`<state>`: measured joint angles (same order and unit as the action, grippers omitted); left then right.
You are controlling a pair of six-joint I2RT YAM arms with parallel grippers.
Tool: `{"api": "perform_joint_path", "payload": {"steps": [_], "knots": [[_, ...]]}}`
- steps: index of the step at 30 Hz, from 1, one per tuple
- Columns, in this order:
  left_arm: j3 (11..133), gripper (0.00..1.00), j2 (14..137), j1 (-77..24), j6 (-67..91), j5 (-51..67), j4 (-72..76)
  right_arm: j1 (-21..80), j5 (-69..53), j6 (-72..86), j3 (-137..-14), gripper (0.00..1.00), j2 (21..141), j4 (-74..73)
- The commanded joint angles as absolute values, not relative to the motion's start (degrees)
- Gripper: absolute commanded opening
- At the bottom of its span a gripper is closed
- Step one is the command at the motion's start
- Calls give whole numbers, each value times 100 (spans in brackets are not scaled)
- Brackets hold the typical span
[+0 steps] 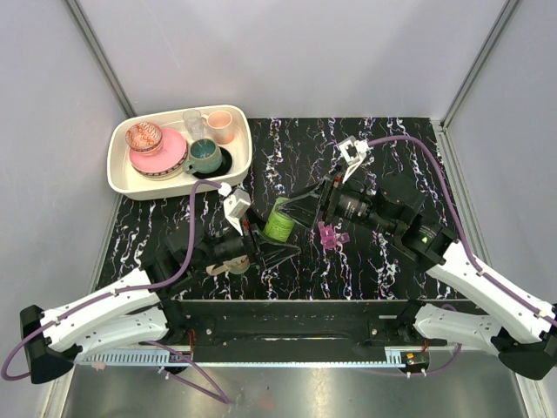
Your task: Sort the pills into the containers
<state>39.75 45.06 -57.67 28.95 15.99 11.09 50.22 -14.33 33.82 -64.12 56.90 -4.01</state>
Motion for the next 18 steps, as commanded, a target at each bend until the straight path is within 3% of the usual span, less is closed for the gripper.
{"api": "perform_joint_path", "payload": {"steps": [1,18], "knots": [[4210,0,4360,-5757,2786,1485,1511,5036,-1187,3472,-6469,79,5625,-53],[3981,0,3999,-5757,2848,1362,1696,5036,-994,3270,-6029,78,5081,-448]]}}
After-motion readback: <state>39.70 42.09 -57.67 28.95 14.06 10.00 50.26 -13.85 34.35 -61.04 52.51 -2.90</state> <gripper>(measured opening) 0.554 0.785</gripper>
